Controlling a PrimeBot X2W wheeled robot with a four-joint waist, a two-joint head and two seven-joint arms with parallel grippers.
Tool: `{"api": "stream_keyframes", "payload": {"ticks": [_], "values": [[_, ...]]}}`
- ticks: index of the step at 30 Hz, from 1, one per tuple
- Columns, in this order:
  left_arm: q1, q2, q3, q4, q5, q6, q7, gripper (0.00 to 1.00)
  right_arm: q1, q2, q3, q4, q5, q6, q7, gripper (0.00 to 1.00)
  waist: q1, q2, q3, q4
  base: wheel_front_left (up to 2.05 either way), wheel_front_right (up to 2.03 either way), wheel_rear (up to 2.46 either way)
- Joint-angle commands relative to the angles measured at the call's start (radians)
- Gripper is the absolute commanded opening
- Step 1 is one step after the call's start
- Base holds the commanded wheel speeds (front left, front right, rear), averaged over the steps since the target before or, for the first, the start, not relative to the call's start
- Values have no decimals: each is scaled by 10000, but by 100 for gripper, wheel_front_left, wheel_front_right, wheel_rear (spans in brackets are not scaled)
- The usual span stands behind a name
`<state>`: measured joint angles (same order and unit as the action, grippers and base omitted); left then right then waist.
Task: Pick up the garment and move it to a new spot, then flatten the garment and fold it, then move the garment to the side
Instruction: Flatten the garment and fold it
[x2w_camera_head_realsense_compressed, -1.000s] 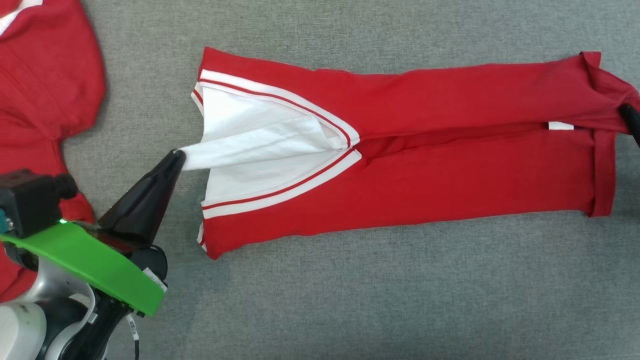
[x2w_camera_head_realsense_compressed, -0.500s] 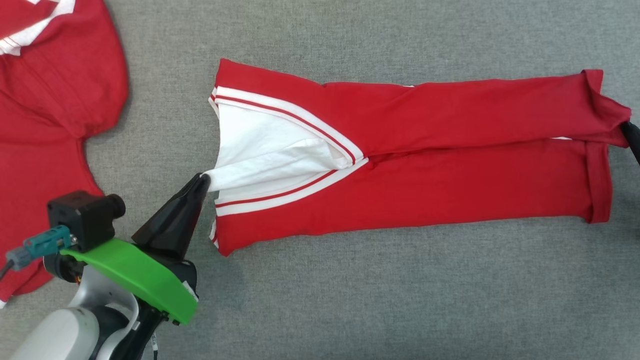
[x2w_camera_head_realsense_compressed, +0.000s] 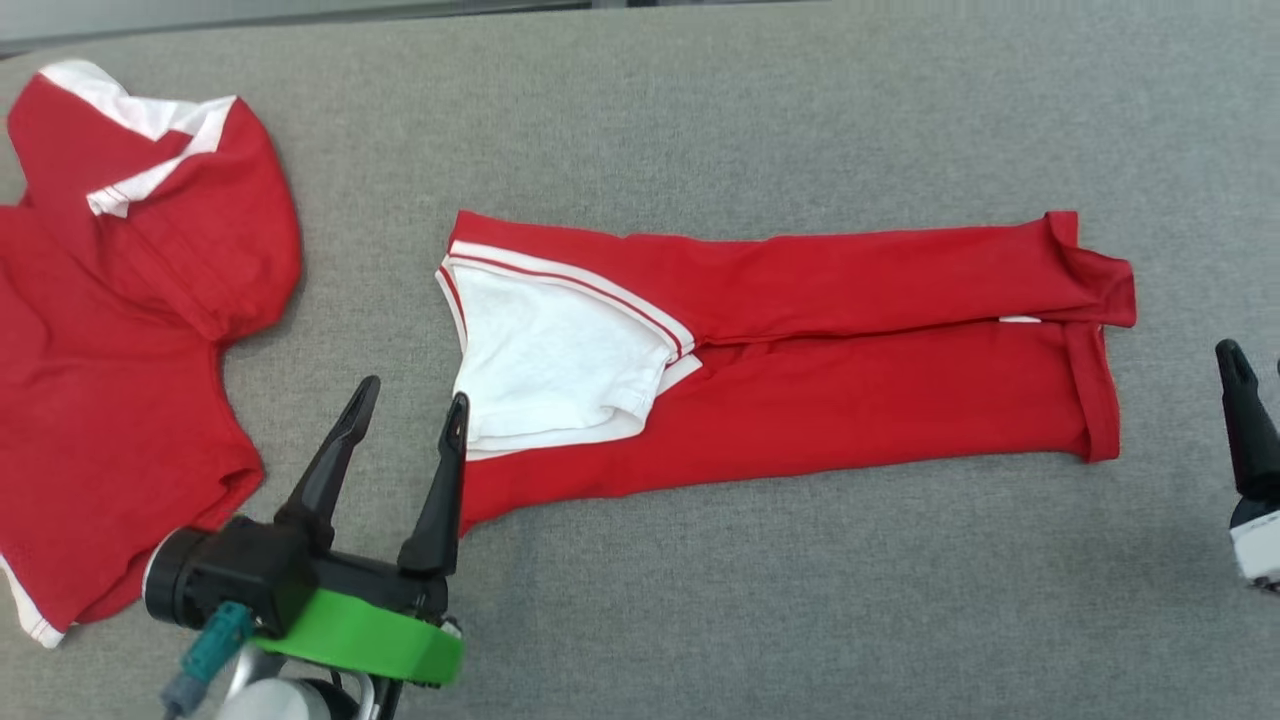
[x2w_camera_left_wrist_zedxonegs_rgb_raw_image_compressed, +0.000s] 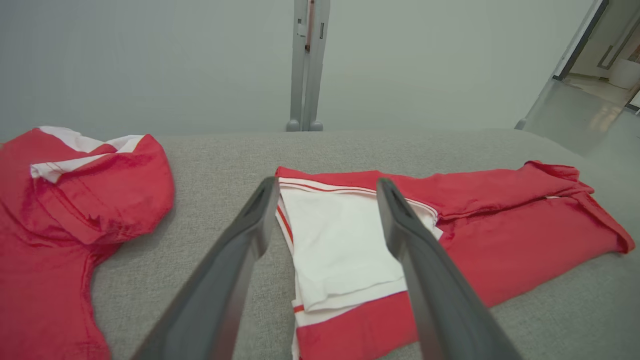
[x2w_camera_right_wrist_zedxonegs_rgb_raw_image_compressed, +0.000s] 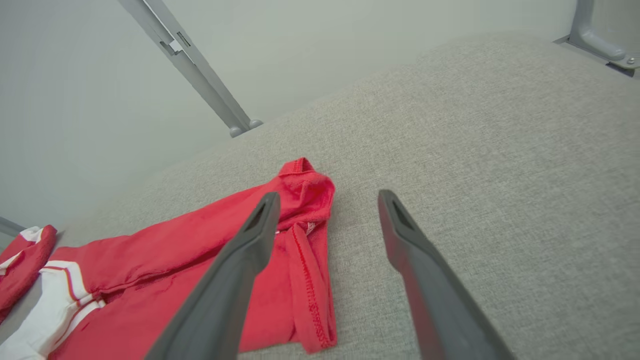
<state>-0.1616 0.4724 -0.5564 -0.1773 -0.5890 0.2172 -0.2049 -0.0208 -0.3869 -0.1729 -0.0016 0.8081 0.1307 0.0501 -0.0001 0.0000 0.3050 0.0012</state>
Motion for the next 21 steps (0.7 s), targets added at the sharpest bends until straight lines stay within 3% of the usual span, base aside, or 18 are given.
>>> {"api": "stream_keyframes", "payload": {"ticks": [1,7,11,16,21], "values": [[232,-143,-28,229,397,211,-258,100,217,65,139,150,-276,-1,-405,100,1,0,-903,-305,0,0,0],[726,-1342,577,922,1567,676,-611,100,569,378,1022,701,-966,-1,-2123,100,1,0,-1469,-257,0,0,0],[1167,-2122,1039,1002,2632,342,-602,100,734,550,1234,1023,-1008,-1,-2810,100,1,0,-1645,11,0,0,0],[1540,-3091,1439,1345,3419,-506,-603,100,889,867,1111,1540,-1246,-1,-3089,100,1,0,-1719,507,0,0,0],[1680,-3712,1779,1607,3988,-1029,-605,100,346,1181,561,2327,-1613,-1,-3150,100,1,0,-1515,991,0,0,0]]}}
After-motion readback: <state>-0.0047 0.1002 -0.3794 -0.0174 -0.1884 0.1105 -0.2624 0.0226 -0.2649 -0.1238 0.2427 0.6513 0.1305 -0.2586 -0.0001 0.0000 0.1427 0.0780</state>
